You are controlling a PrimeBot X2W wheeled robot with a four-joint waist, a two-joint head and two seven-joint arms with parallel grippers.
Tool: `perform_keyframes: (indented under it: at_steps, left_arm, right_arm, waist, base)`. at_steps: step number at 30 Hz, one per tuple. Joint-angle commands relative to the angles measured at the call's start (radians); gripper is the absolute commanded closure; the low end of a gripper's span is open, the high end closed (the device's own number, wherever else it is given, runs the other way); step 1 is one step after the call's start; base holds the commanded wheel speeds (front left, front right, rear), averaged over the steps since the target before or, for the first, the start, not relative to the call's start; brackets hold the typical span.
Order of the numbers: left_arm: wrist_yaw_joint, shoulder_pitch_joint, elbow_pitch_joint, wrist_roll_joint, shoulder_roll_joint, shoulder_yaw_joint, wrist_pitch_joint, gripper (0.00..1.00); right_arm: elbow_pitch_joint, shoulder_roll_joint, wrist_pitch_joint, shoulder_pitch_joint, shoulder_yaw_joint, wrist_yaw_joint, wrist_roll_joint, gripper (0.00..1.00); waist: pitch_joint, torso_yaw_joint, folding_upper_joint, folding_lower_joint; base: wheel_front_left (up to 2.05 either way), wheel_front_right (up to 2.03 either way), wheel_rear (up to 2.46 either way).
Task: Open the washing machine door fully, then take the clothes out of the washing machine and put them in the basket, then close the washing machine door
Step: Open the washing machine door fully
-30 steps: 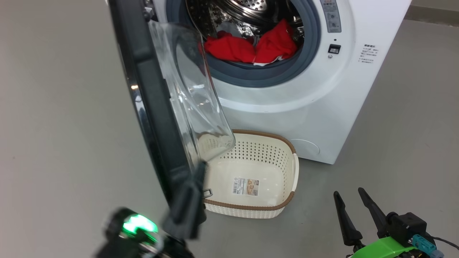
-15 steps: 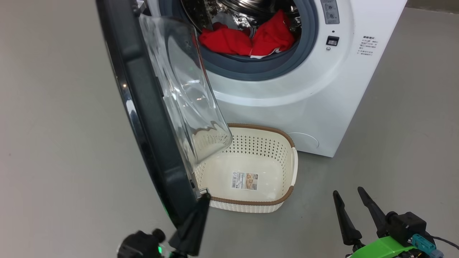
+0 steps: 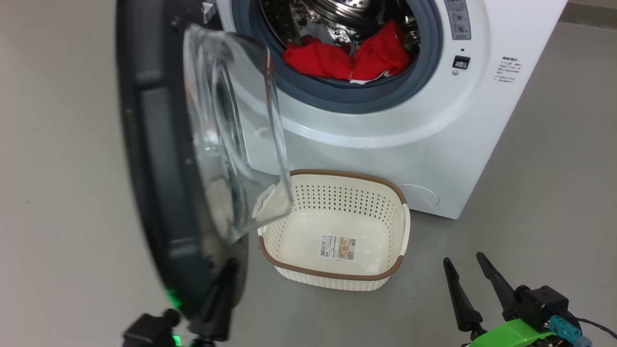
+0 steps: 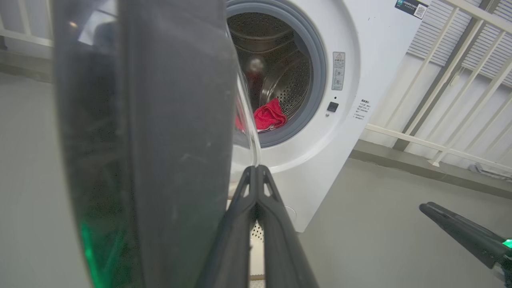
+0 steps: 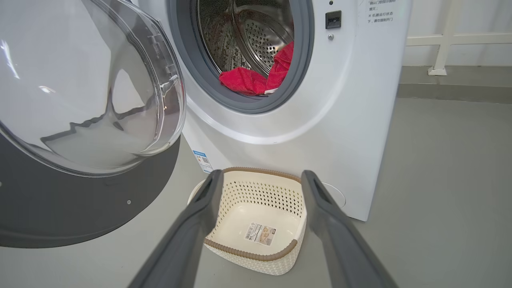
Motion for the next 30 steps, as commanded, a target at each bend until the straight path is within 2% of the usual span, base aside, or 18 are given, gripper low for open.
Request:
perform_keyframes:
  at_steps: [1,9,19,25,30]
  left_arm:
    - [0.019,-0.012,-0.019,0.01,0.016,0.069,-0.005,1.0]
    - [0.016,-0.01,-0.007,0.036,0.016,0.242,-0.005,1.0]
    - [0.009,-0.082,0.05,0.087,0.019,0.495,-0.005,1.0]
    - [-0.005,-0.148,0.108,0.129,0.056,0.613,-0.005,1.0]
    - [-0.011,-0.192,0.143,0.155,0.078,0.673,-0.005,1.0]
  right_arm:
    - [-0.023,-0.002,-0.009,-0.029,0.028,0.008,0.009,0.0]
    - [-0.029,-0.002,-0.009,-0.037,0.031,0.008,0.007,0.0]
    - [-0.033,-0.002,-0.009,-0.059,0.028,0.008,-0.011,0.0]
    - [-0.035,-0.002,-0.009,-0.077,0.025,0.008,-0.026,0.0]
    - [-0.035,-0.002,-0.009,-0.093,0.025,0.008,-0.038,0.0]
  waist:
    - [0.001,0.004,0.0,0.0]
    - [0.013,0.008,0.0,0.0]
    - [0.048,-0.014,0.0,0.0]
    - [0.078,-0.025,0.0,0.0]
    - [0.102,-0.032,0.0,0.0]
  base:
    - [0.0,0.0,0.0]
    - [0.0,0.0,0.0]
    - [0.0,0.0,0.0]
    - [0.0,0.0,0.0]
    - [0.0,0.0,0.0]
